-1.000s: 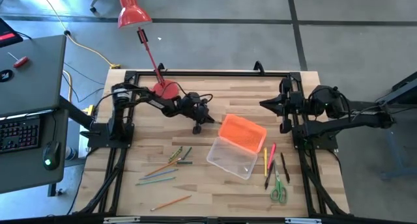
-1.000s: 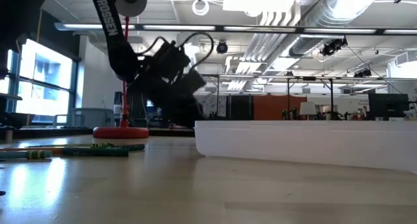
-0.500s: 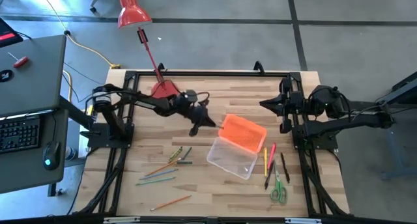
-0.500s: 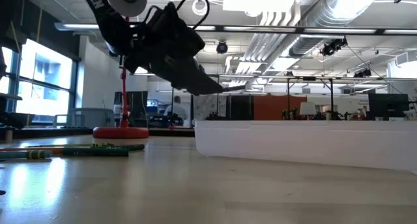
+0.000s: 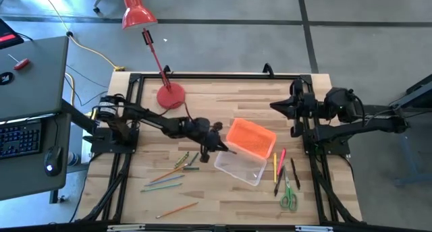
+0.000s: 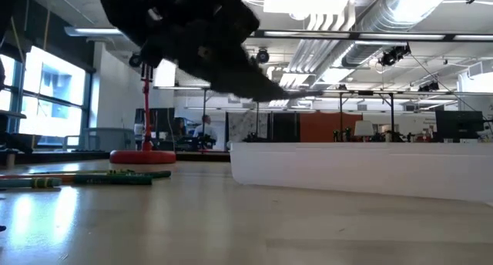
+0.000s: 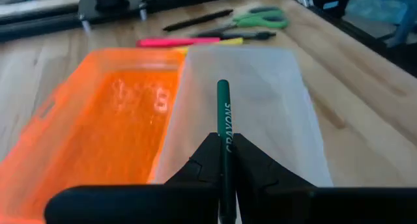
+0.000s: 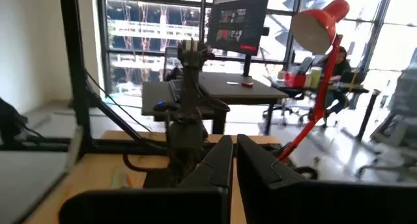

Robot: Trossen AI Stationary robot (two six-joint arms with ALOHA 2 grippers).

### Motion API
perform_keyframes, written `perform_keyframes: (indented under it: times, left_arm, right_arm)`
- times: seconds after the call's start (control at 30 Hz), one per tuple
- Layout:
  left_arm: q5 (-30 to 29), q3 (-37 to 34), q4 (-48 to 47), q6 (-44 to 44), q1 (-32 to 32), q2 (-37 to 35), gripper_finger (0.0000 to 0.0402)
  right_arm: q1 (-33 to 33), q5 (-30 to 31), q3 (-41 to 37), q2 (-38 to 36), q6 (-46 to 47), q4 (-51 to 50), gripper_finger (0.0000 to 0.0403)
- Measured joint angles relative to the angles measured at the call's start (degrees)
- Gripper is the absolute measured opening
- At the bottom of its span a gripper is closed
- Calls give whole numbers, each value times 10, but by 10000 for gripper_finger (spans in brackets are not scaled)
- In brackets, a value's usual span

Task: Pick & place school supplies into a supply box
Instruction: Put the top left green crayon into the supply box

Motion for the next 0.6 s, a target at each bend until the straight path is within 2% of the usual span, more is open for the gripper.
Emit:
perform_keyframes:
  times: [0.2,0.37,0.6]
  left_arm:
    - [1,93,-37,0,-11,57,55]
    - [1,156,-87,0,-11,107,55]
    - [-9,201,-136,-13,-11,164,56]
  right_arm:
    - [0,-9,0,0,119,17,0]
    - [0,-6,0,0,95,22,0]
    - [0,11,0,0,88,30,0]
